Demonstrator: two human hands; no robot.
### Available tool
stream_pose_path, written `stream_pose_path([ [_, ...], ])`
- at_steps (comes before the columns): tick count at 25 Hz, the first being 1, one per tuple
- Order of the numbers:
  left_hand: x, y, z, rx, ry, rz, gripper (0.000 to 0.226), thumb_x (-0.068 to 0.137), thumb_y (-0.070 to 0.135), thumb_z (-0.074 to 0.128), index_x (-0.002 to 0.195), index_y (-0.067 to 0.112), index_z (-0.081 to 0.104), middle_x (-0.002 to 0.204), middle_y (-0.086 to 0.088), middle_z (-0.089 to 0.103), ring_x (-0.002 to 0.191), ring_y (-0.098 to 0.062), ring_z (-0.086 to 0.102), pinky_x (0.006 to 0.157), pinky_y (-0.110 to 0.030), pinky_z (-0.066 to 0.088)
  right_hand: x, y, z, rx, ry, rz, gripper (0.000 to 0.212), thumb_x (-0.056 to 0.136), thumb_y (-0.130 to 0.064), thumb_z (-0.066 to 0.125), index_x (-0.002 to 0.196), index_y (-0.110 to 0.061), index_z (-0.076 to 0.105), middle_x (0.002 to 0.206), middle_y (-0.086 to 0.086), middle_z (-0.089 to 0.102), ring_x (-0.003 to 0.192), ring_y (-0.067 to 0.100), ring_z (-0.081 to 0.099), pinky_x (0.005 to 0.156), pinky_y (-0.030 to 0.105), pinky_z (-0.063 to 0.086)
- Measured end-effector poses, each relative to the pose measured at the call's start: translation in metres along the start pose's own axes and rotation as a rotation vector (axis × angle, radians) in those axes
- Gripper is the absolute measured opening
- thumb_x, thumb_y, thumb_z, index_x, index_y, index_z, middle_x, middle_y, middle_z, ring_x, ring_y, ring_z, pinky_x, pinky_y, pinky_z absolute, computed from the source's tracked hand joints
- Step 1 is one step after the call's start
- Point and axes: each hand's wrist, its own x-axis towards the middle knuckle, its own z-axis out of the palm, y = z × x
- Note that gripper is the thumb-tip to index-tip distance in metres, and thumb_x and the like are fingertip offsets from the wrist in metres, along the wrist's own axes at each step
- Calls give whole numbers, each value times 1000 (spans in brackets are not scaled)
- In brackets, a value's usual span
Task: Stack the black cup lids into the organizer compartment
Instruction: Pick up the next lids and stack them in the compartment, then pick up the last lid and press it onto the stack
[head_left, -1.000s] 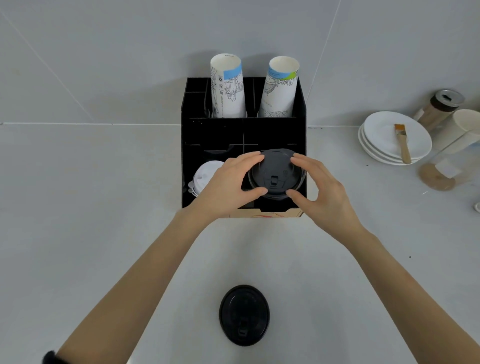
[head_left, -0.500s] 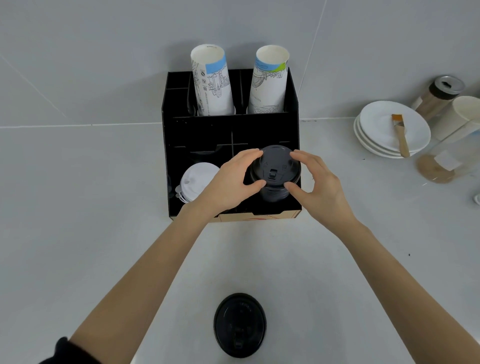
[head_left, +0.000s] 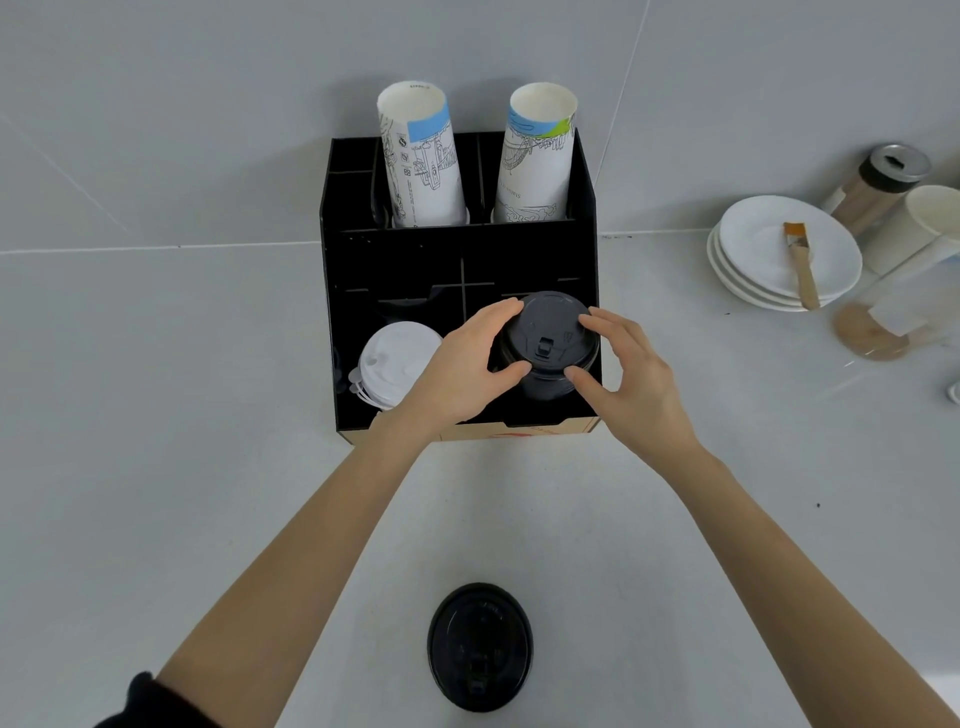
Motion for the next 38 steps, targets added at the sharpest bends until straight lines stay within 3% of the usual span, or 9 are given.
stream_pose_path([
  [3,0,0,0,-14,4,-1,58,82,14,59,133,14,31,144,-5,37,131,-18,35,93,-7,21,-1,0,0,7,0,11,46,82,-9,61,125,-12,44,137,7,43,114,3,36,84,-14,18],
  [8,-5,2,-4,3,19,-3,59,82,14,59,134,12,30,145,-8,34,133,-19,32,105,-22,23,-1,-3,-7,2,-8,15,49,81,-16,64,126,-18,44,140,1,42,121,5,37,85,-13,18],
  [15,-31,2,-15,5,37,-7,52,83,12,57,131,12,35,139,-8,42,128,-19,39,91,-8,22,-17,-22,-14,0,6,-54,51,81,-14,64,126,-21,43,139,-4,42,114,-8,34,86,-13,17],
  [18,-53,3,-16,-27,37,-34,53,84,13,56,132,15,34,139,-5,43,128,-15,37,92,-8,21,-31,-30,-14,30,-23,-69,51,80,-13,64,126,-22,42,133,-8,44,114,-9,34,87,-12,18],
  [22,-95,-4,-11,-39,6,-74,53,84,14,56,132,17,33,139,-3,42,128,-12,36,91,-6,20,-61,-33,-10,24,-129,-79,50,82,-17,62,127,-23,41,126,-15,43,111,-11,34,86,-13,17],
  [26,-137,-19,-2,-24,-31,-160,53,84,19,57,132,19,33,138,-1,43,126,-12,38,98,-16,23,-94,-26,3,7,-236,-55,48,84,-21,60,128,-25,39,123,-18,42,111,-6,37,83,-13,17],
  [34,-197,-35,20,-36,-144,-214,55,83,22,59,131,25,33,135,3,44,116,-5,40,98,-18,26,-151,-6,25,-25,-430,-21,54,84,-26,60,131,-25,34,127,-20,35,117,-3,34,84,-13,14],
  [38,-212,-39,30,9,-273,-205,61,82,30,60,133,28,28,139,5,37,125,-9,33,105,-22,24,-174,3,35,-51,-517,-16,59,84,-27,60,134,-26,29,135,-17,31,123,-2,29,100,6,17],
])
